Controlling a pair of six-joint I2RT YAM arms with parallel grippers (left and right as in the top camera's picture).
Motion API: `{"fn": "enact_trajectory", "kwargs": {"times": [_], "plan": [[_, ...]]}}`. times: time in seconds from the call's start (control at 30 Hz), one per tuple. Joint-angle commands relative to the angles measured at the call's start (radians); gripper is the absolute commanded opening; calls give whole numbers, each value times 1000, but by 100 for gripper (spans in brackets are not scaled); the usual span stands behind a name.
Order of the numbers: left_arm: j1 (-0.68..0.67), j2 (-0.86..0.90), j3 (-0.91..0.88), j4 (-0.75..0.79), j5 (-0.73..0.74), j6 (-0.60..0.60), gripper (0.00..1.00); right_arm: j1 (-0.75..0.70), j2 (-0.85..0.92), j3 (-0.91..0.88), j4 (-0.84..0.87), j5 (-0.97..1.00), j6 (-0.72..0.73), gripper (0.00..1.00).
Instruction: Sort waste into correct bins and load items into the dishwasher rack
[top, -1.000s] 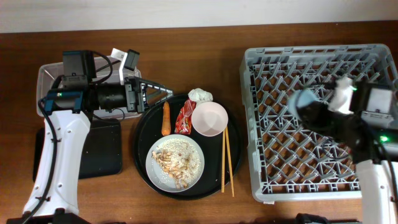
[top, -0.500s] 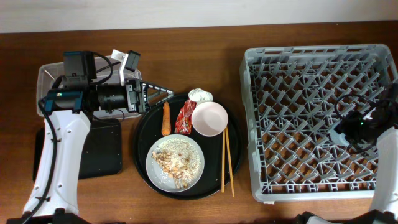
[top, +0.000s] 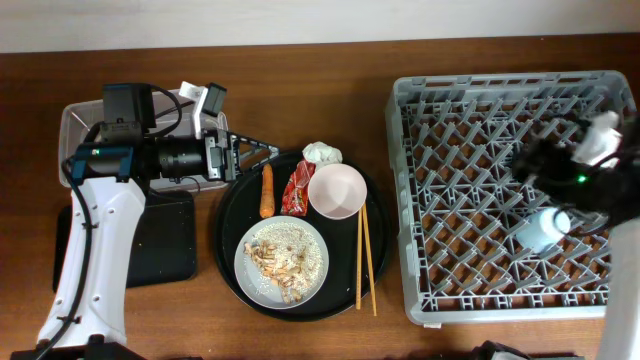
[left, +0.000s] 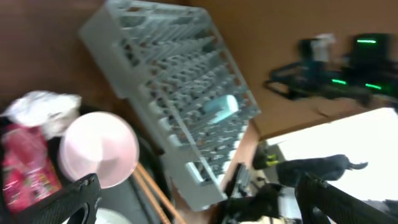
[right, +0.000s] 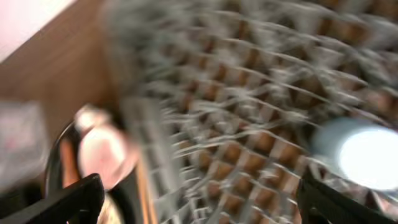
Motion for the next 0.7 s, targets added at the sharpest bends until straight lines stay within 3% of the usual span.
{"fn": "enact_trajectory", "kwargs": {"times": [0.0, 0.13, 0.27, 0.37, 0.47, 0.57, 0.63, 0.67], "plan": [[3, -16, 9, -1, -176, -76, 99, 192, -59, 19, 29, -61, -47, 98], [-2, -49, 9, -7, -285, -124, 99, 411, -15, 19, 71, -61, -47, 98], [-44, -146, 9, -51, -639, -245, 99, 596, 110, 19, 111, -30, 1, 100], [-69, -218, 9, -67, -836, -269, 99, 702, 227, 19, 131, 148, 120, 97], [-76, -274, 9, -101, -926, -268, 99, 754, 356, 19, 152, 275, 225, 81], [-75, -293, 9, -121, -945, -268, 99, 758, 453, 19, 186, 277, 266, 66], [-75, -292, 9, -135, -944, -268, 99, 758, 509, 19, 210, 273, 269, 49], [-75, -292, 8, -140, -944, -268, 99, 758, 535, 19, 224, 269, 269, 47]]}}
